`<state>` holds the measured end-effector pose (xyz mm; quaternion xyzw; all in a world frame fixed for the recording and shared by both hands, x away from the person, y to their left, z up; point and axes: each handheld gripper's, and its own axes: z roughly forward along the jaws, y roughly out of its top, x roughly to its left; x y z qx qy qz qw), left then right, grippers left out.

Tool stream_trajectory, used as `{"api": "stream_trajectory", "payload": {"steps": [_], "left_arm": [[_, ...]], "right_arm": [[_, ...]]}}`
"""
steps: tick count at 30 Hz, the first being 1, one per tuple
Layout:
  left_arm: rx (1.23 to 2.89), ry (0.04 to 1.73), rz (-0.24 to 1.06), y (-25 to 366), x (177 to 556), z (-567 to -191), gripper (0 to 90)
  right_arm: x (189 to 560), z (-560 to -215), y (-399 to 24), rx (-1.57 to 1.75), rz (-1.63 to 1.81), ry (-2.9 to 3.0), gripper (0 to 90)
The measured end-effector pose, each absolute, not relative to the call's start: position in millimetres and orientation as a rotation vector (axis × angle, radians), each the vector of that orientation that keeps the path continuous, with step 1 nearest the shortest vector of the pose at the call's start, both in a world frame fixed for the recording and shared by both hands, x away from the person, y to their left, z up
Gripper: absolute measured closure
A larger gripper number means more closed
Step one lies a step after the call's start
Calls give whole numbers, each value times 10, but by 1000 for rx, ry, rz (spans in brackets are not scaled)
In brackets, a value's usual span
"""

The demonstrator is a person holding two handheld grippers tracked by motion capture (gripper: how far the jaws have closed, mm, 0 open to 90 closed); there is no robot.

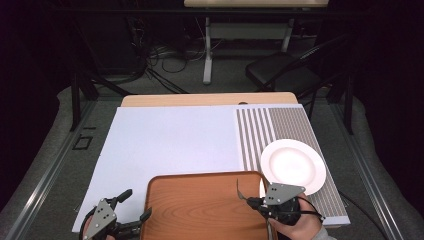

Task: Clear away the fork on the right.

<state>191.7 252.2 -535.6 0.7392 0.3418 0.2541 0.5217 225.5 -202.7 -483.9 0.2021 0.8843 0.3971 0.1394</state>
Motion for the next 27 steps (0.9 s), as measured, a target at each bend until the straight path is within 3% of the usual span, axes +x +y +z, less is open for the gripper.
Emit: {"api": "stream_trajectory", "payload": {"steps": [27], "left_arm": [[1772,820,606,2524,1917,-5359,156]], "right_arm": [[2334,-5076,-1535,503,946,2677,872]]}}
